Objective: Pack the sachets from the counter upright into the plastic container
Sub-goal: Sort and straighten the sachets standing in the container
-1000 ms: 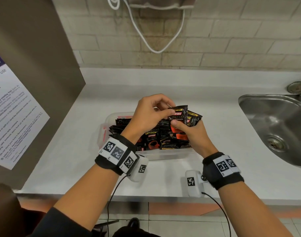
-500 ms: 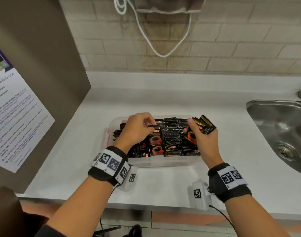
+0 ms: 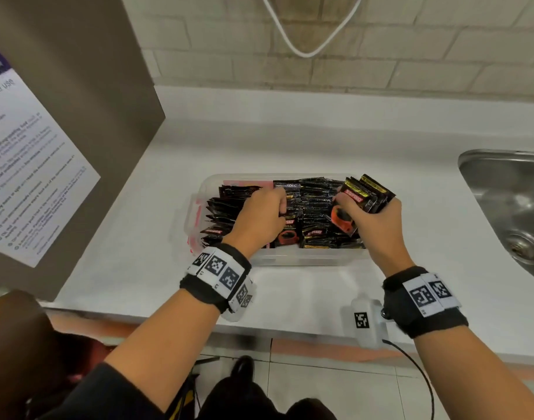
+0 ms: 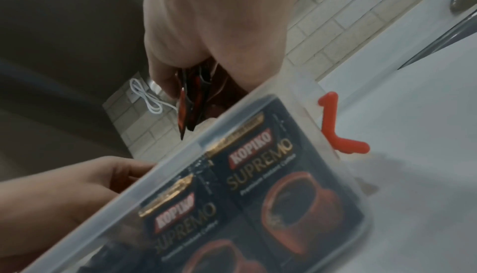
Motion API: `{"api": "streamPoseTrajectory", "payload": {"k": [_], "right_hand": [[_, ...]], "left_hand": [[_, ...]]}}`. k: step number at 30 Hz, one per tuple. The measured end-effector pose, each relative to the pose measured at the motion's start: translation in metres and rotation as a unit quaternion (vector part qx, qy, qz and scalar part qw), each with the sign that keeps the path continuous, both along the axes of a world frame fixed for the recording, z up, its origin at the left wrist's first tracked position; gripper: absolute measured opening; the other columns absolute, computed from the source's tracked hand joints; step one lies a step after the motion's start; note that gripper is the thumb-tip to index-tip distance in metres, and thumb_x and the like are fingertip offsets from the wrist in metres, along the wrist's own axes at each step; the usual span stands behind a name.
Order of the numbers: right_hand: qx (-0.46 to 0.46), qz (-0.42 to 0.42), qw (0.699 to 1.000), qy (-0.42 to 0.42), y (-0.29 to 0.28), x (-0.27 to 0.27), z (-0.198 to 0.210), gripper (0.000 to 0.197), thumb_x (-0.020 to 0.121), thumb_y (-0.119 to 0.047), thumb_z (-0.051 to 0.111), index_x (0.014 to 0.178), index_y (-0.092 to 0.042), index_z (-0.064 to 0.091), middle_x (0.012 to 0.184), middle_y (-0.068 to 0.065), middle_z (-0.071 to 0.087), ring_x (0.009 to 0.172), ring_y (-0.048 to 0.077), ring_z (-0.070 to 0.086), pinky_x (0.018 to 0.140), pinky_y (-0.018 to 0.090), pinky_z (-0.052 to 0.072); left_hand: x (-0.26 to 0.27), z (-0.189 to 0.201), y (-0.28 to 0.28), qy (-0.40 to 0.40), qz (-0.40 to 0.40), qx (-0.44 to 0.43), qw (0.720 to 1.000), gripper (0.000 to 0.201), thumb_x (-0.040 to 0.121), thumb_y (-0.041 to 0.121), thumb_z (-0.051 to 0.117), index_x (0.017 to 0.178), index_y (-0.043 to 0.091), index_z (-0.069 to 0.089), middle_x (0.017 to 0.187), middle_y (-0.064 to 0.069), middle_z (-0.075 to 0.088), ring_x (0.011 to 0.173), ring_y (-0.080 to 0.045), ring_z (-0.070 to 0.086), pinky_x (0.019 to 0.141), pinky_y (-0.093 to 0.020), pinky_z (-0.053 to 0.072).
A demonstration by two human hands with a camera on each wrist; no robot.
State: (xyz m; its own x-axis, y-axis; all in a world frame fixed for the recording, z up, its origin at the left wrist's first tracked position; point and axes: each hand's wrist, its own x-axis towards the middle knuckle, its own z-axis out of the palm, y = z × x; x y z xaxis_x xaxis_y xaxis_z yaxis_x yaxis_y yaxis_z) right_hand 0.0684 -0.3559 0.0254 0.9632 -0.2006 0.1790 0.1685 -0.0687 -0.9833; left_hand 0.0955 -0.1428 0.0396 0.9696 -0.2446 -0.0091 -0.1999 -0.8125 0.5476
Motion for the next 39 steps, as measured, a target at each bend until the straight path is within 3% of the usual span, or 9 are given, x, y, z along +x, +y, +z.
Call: {"api": "streamPoseTrajectory", "payload": {"k": [4, 9, 15, 21, 25, 29, 34, 36, 39], "right_hand": [[-0.015, 0.026, 0.999, 0.015, 0.008, 0.000, 0.004, 0.021, 0.085, -0.029, 0.080, 0.100, -0.015, 0.074, 0.092, -0.002, 0.077, 0.091, 0.015, 0.074, 0.076, 0.026, 0.057], [-0.013, 0.090, 0.996, 0.016, 0.020, 0.000, 0.011, 0.027, 0.085, -0.025, 0.080, 0.109, -0.014, 0.071, 0.103, 0.003, 0.076, 0.101, 0.019, 0.073, 0.091, 0.041, 0.057], [-0.009, 0.144, 0.989, 0.007, 0.027, 0.004, 0.020, 0.026, 0.086, -0.023, 0.079, 0.111, -0.020, 0.071, 0.106, 0.001, 0.076, 0.101, 0.019, 0.073, 0.083, 0.028, 0.059], [-0.036, 0.170, 0.985, -0.002, 0.036, 0.008, 0.028, 0.030, 0.085, -0.022, 0.079, 0.112, -0.012, 0.071, 0.104, 0.007, 0.076, 0.100, 0.024, 0.073, 0.086, 0.039, 0.058], [-0.006, 0.142, 0.990, 0.007, 0.036, 0.004, 0.029, 0.024, 0.087, -0.028, 0.077, 0.108, -0.017, 0.071, 0.101, 0.003, 0.077, 0.096, 0.020, 0.074, 0.079, 0.028, 0.058], [0.060, 0.075, 0.994, 0.047, 0.030, 0.000, 0.022, 0.012, 0.097, -0.020, 0.064, 0.099, -0.009, 0.068, 0.089, 0.009, 0.072, 0.087, 0.024, 0.070, 0.083, 0.042, 0.060], [0.054, 0.064, 0.995, 0.044, 0.030, -0.003, 0.021, 0.029, 0.092, -0.006, 0.060, 0.086, -0.029, 0.075, 0.084, -0.001, 0.074, 0.083, 0.019, 0.073, 0.070, 0.031, 0.060], [0.039, 0.060, 0.997, 0.035, 0.031, -0.004, 0.019, 0.033, 0.093, -0.005, 0.063, 0.086, -0.035, 0.076, 0.087, -0.006, 0.076, 0.086, 0.013, 0.075, 0.065, 0.023, 0.058], [0.018, 0.055, 0.998, 0.038, 0.032, -0.005, 0.019, 0.018, 0.093, -0.010, 0.067, 0.105, -0.023, 0.073, 0.099, -0.002, 0.077, 0.098, 0.016, 0.073, 0.074, 0.029, 0.061]], "left_hand": [[-0.002, -0.010, -0.002, -0.026, -0.012, 0.001, 1.000, 0.022, 0.084, 0.001, 0.068, 0.090, 0.014, 0.052, 0.100, -0.003, 0.054, 0.097, -0.025, 0.053, 0.075, -0.035, 0.042], [-0.002, -0.007, 0.002, -0.090, 0.000, 0.001, 0.996, 0.025, 0.085, 0.015, 0.074, 0.098, 0.018, 0.053, 0.103, 0.001, 0.050, 0.093, -0.018, 0.050, 0.076, -0.031, 0.046], [-0.005, 0.027, 0.005, -0.013, 0.000, -0.299, 0.954, 0.014, 0.094, 0.023, 0.066, 0.107, 0.027, 0.069, 0.096, 0.010, 0.067, 0.085, -0.007, 0.063, 0.073, -0.013, 0.049], [-0.007, 0.044, -0.006, 0.026, -0.013, -0.368, 0.929, 0.014, 0.092, 0.015, 0.072, 0.106, 0.016, 0.074, 0.086, 0.001, 0.069, 0.068, -0.015, 0.063, 0.063, -0.026, 0.053], [-0.004, 0.040, 0.009, -0.020, 0.041, -0.389, 0.920, 0.008, 0.091, 0.016, 0.073, 0.097, 0.020, 0.074, 0.084, -0.003, 0.067, 0.058, -0.017, 0.062, 0.060, -0.026, 0.054], [-0.007, 0.024, 0.020, -0.051, 0.075, -0.333, 0.939, 0.012, 0.092, 0.012, 0.072, 0.089, 0.024, 0.069, 0.087, -0.004, 0.067, 0.062, -0.011, 0.065, 0.057, -0.015, 0.051], [-0.009, 0.003, 0.016, -0.044, 0.061, -0.200, 0.977, 0.009, 0.089, 0.008, 0.071, 0.091, 0.017, 0.069, 0.083, 0.003, 0.063, 0.070, -0.004, 0.056, 0.069, -0.014, 0.047], [-0.009, -0.002, 0.014, -0.031, 0.058, -0.175, 0.982, 0.010, 0.088, 0.007, 0.070, 0.090, 0.017, 0.068, 0.086, -0.003, 0.064, 0.076, -0.009, 0.056, 0.075, -0.022, 0.049], [-0.009, -0.003, 0.008, -0.027, 0.051, -0.154, 0.986, 0.011, 0.089, 0.007, 0.069, 0.089, 0.017, 0.065, 0.087, -0.005, 0.064, 0.085, -0.019, 0.058, 0.080, -0.031, 0.051]]}}
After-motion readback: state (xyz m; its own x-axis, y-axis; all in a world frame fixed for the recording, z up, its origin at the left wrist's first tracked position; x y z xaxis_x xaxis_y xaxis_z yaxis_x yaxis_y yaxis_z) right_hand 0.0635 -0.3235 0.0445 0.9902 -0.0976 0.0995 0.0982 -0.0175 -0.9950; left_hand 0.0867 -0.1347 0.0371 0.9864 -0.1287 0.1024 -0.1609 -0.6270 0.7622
